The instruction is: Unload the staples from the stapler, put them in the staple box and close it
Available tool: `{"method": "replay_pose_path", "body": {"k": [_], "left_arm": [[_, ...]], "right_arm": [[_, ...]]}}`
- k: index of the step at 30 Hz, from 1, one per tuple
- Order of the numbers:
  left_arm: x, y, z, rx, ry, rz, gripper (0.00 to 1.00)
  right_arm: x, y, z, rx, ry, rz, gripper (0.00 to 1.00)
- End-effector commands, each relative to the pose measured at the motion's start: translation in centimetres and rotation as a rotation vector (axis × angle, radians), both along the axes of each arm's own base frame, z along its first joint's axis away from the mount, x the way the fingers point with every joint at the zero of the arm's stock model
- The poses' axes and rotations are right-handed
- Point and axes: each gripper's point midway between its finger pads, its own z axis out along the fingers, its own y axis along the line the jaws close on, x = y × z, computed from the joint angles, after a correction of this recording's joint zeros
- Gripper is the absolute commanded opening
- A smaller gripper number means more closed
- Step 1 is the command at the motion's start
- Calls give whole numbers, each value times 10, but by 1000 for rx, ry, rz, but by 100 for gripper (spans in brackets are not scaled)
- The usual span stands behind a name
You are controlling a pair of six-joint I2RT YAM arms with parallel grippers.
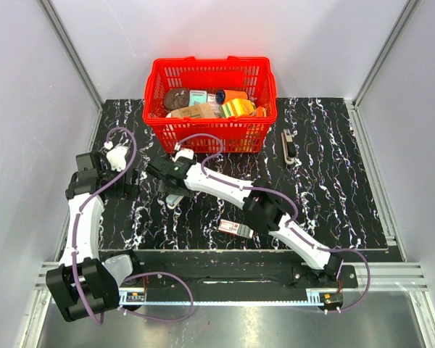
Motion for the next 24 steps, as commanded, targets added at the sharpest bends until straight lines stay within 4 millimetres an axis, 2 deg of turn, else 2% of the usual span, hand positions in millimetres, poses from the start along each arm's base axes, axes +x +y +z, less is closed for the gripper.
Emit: {"method": "replay_pose_path", "body": {"k": [1, 8, 10, 17, 24], "left_arm": [[6, 5, 3, 25, -39, -10, 99], [5, 6, 6, 48, -60, -20, 99], [5, 8, 3, 54, -57, -12, 99], [8, 5, -4, 34, -51, -21, 99], [7, 0, -4, 25, -60, -58, 99]], "right_arm": [[2, 14, -2, 40, -16, -15, 77], [3, 16, -8, 44, -18, -15, 64], [2, 17, -5, 53, -20, -2, 60], [-5, 7, 2, 78, -15, -10, 37], [-11, 5, 16, 132, -13, -9, 26]]}}
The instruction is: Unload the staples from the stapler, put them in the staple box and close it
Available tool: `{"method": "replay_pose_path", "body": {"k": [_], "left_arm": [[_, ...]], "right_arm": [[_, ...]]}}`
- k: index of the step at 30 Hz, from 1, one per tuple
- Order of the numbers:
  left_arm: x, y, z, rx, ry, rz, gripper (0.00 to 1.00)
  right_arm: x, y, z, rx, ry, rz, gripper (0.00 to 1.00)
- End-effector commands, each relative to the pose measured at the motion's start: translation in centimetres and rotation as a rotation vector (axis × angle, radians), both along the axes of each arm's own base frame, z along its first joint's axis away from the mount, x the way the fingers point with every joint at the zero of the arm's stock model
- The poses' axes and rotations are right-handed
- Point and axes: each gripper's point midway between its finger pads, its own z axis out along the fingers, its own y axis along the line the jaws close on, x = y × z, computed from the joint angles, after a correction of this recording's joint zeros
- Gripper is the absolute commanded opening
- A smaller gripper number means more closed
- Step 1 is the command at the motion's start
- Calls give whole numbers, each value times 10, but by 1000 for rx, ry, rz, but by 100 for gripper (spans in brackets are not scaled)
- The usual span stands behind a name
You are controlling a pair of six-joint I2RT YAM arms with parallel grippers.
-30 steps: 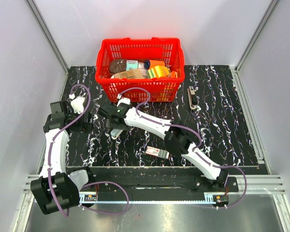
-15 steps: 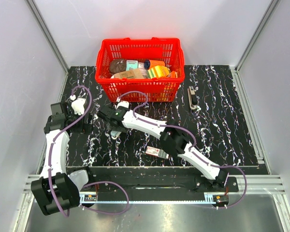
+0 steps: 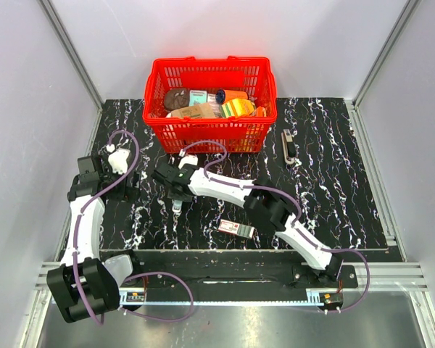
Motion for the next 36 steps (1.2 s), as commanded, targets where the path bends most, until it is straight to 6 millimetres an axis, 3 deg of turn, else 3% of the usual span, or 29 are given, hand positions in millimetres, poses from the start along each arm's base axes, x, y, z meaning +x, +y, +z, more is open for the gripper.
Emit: {"method": "replay_pose_path", "body": {"k": [1, 8, 13, 17, 20, 28, 32, 36], "left_arm": [[9, -5, 6, -1, -56, -57, 99], [-6, -47, 1, -62, -68, -307, 99], [-18, -71, -1, -122, -102, -462, 99], [-26, -89, 3, -202, -110, -572, 99], [-26, -96, 4, -249, -104, -605, 99], [-37, -111, 9, -330, -93, -734, 97], [-43, -118, 17, -383, -79, -784, 89], [-40, -115, 10, -376, -64, -793, 74]], "right_arm": [[-5, 10, 49, 118, -26, -2, 24], [-8, 24, 69, 275, -37, -4, 17], [-5, 29, 92, 397, -95, -10, 8], [-8, 35, 118, 556, -144, 8, 8], [-10, 34, 128, 674, -179, 11, 9], [-12, 34, 150, 774, -200, 23, 9], [-14, 33, 151, 789, -192, 22, 9], [-17, 34, 153, 829, -178, 25, 9]]}}
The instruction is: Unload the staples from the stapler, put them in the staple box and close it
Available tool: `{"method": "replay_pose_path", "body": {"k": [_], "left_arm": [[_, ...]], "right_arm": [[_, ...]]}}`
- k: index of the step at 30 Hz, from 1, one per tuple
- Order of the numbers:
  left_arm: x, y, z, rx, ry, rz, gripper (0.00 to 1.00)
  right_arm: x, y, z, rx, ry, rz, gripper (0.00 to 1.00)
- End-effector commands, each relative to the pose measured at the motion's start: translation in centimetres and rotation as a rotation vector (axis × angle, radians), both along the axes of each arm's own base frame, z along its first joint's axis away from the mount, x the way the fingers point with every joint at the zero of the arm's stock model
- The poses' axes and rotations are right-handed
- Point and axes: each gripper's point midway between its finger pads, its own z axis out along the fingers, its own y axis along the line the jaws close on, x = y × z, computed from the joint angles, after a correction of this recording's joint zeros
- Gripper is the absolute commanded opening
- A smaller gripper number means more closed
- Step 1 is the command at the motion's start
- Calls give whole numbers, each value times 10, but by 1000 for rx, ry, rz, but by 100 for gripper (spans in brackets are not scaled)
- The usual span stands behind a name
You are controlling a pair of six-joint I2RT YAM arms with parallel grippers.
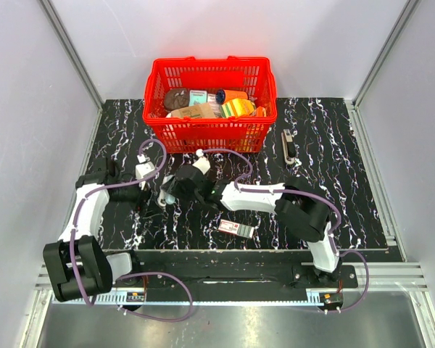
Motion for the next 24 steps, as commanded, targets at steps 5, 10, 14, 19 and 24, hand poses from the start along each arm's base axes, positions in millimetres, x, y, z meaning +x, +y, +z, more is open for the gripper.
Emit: {"method": "replay_pose_path", "body": {"k": [5, 10, 14, 19, 24], "left_arm": [[8, -4, 9, -25, -64, -69, 66], [15, -1, 13, -4, -106, -35, 50], [27, 7, 11, 36, -132, 33, 4], [34, 14, 8, 71, -172, 99, 0], [37, 14, 14, 65, -226, 138, 0]], "right_arm": [[-5, 16, 71, 250, -28, 27, 9], [-8, 23, 71, 275, -11, 52, 8], [-13, 25, 73, 288, -8, 74, 7], [-19, 26, 73, 304, -3, 98, 8], [-24, 29, 67, 303, 3, 130, 9]]}}
